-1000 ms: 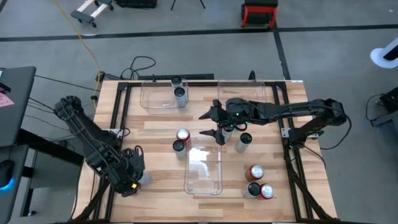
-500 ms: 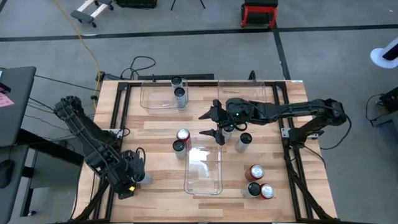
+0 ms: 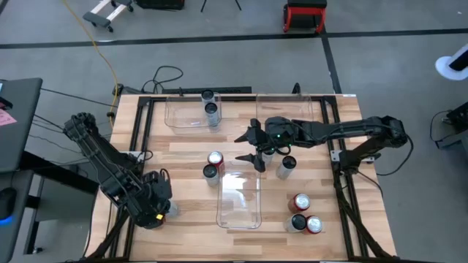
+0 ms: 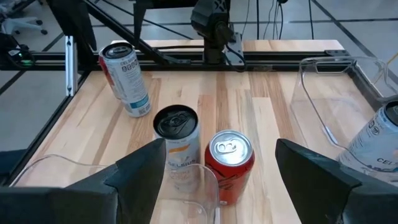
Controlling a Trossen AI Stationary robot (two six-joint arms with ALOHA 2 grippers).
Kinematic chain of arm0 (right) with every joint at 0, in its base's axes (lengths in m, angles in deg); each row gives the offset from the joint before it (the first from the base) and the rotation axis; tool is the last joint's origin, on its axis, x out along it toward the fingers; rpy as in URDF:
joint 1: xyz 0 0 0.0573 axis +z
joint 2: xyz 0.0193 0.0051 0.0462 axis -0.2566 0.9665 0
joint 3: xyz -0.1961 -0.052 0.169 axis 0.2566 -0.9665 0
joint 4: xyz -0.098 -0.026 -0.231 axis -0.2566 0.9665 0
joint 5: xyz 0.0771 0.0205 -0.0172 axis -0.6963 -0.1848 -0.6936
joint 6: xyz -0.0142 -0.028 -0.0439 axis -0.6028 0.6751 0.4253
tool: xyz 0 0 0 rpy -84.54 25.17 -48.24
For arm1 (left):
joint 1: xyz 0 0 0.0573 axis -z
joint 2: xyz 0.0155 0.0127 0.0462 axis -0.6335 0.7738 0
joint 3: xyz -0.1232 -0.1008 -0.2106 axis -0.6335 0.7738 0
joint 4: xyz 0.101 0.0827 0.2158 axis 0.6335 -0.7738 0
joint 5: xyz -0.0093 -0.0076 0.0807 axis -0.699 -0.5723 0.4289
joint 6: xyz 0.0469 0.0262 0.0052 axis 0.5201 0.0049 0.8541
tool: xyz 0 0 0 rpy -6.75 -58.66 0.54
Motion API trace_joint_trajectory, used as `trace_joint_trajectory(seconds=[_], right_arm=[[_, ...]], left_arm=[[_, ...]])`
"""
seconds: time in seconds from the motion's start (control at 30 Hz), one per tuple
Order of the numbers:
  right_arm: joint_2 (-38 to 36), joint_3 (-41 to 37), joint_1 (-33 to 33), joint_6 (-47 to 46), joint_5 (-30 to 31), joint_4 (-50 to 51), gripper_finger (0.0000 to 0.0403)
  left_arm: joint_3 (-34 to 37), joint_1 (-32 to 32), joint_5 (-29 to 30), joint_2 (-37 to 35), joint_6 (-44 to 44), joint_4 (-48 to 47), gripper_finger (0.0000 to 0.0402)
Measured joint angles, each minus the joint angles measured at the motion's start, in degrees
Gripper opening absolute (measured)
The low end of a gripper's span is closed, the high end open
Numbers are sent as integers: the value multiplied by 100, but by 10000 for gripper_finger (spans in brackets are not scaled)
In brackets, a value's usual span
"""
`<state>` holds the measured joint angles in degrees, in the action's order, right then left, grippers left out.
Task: Sort soda cans
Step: Put the white-blue soda can into the top left transparent bin
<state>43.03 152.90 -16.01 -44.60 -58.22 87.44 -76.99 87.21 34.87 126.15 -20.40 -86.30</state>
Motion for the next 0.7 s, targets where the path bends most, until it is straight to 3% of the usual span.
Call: trace_joint_trajectory(seconds=[0.3, 0.7], right_arm=[[0, 0, 0, -2, 0, -2, 321], [0, 0, 0, -16, 0, -4, 321]], left_arm=[[4, 0, -126, 9, -81, -79, 395], [9, 0, -583, 753, 197, -192, 399]])
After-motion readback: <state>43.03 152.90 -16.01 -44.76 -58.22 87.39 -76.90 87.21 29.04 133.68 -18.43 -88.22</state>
